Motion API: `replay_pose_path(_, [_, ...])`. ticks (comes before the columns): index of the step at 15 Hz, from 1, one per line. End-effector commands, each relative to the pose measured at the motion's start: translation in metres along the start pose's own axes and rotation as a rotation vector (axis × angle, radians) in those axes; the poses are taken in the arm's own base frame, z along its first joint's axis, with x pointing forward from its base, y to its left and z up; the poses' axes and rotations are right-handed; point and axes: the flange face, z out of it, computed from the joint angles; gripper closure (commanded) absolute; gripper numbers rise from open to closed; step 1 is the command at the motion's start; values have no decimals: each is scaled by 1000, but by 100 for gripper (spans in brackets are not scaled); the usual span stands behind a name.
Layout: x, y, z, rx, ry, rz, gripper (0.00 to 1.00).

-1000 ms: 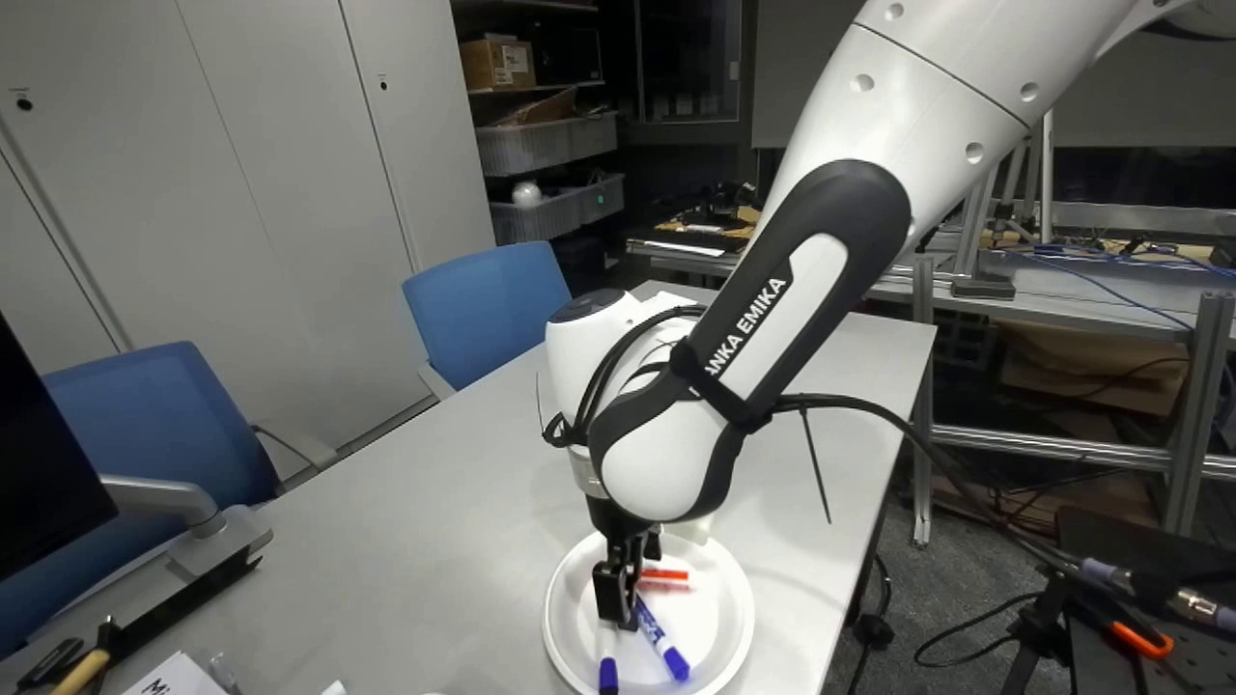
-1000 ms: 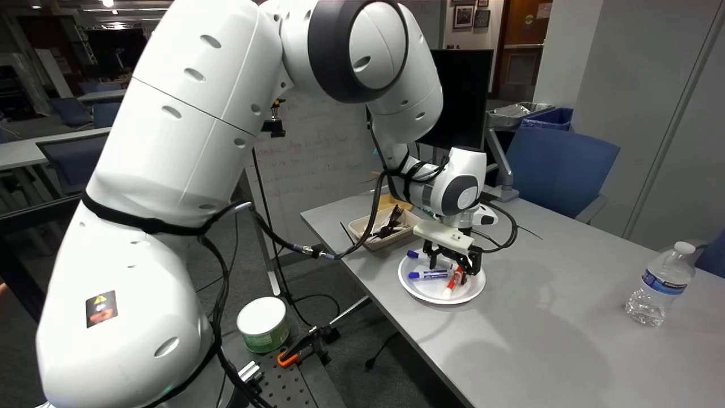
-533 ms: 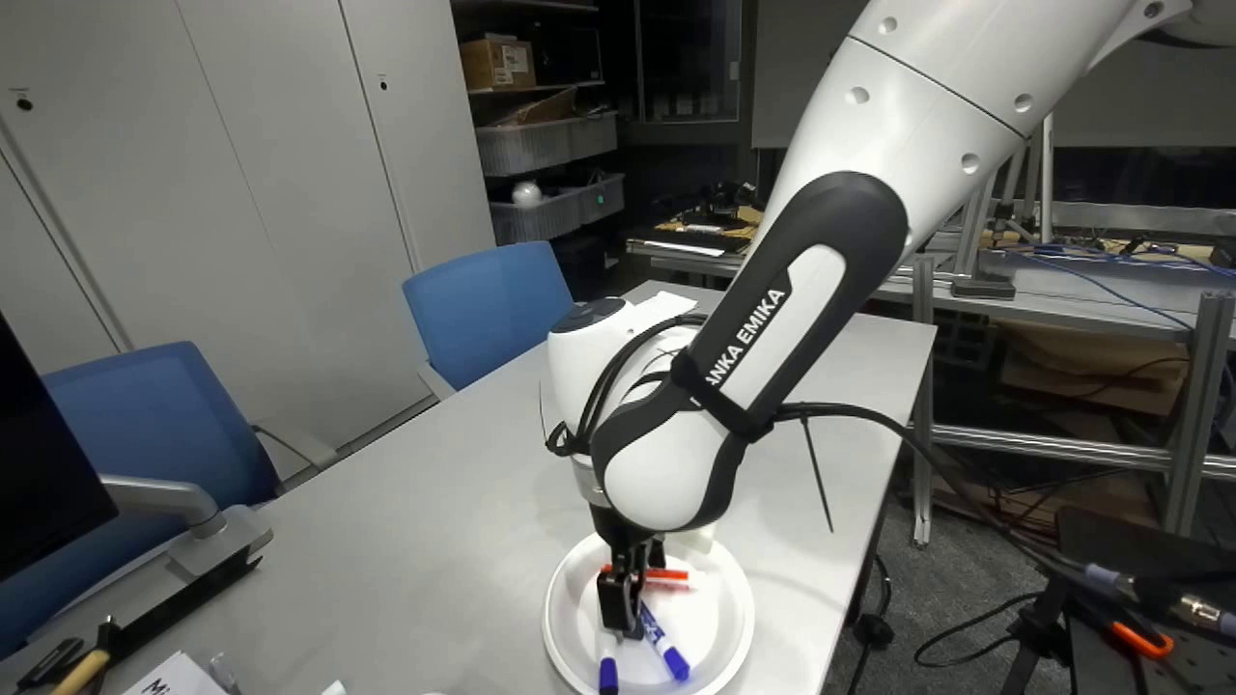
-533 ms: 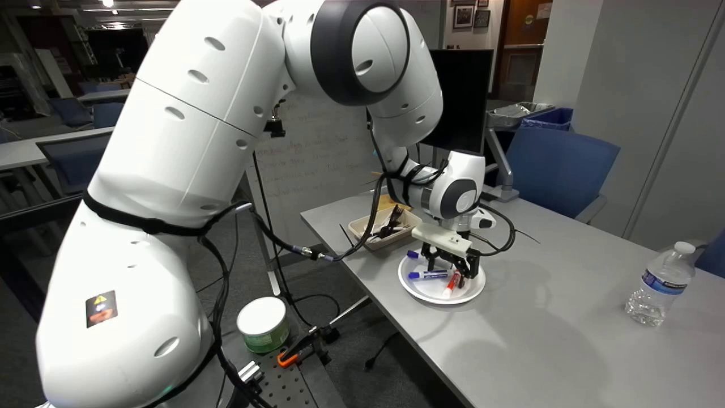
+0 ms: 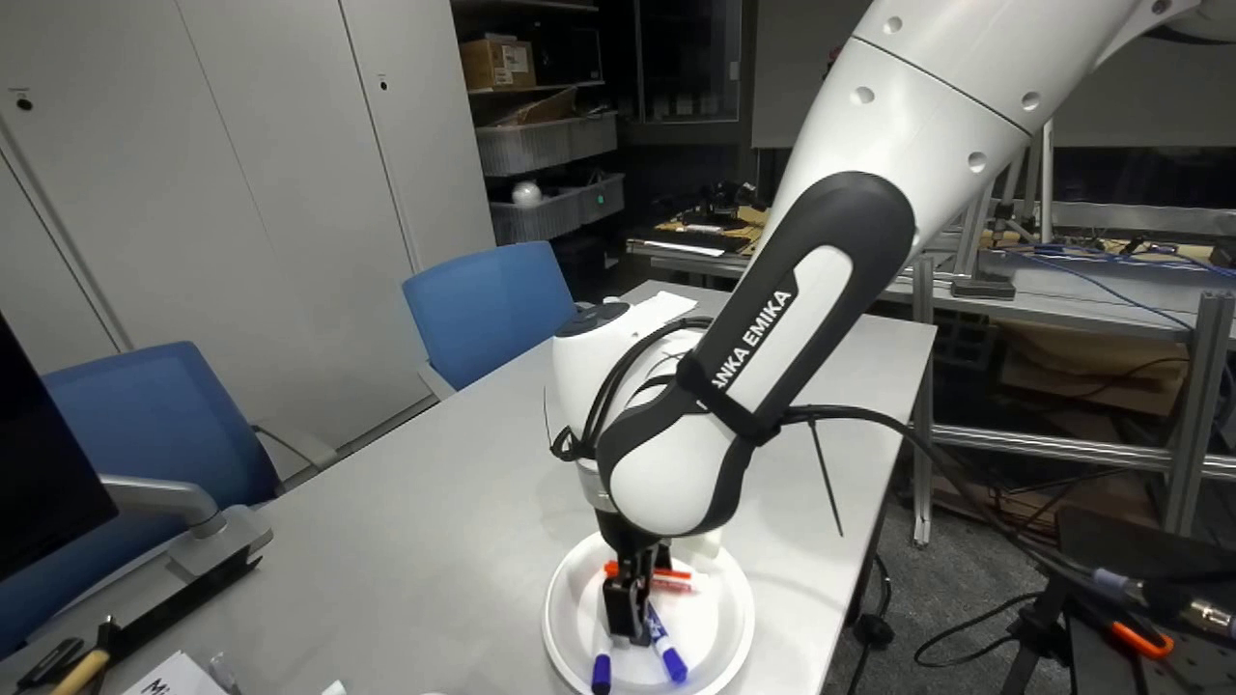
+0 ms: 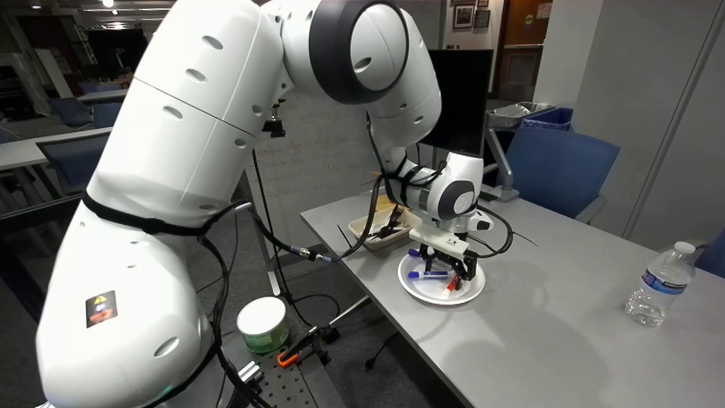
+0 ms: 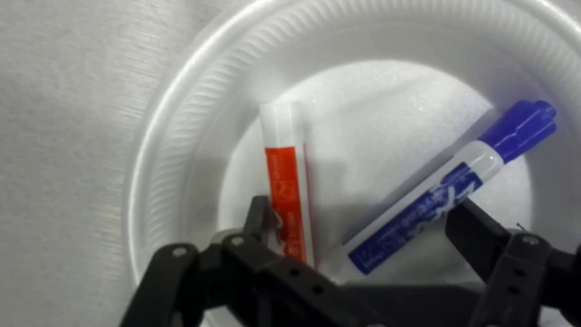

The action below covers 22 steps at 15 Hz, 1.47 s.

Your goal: Remove the markers from the white plate

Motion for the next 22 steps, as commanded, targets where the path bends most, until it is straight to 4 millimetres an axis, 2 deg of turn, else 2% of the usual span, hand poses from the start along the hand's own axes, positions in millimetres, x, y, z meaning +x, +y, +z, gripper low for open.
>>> replay_pose_path(1, [-8, -2, -8, 18, -8, 7, 26])
replay_pose_path(7, [-7, -6, -15, 13, -3, 4, 73])
replay_pose_path(9, [-7, -5, -16, 13, -4, 9, 86])
replay_pose_path(14, [-7, -5, -25, 21, 7, 21, 86])
replay_pose_path(18, [-6, -12, -63, 1, 41, 20, 86])
replay_pose_path(22, [4, -20, -105, -18, 83, 3, 86])
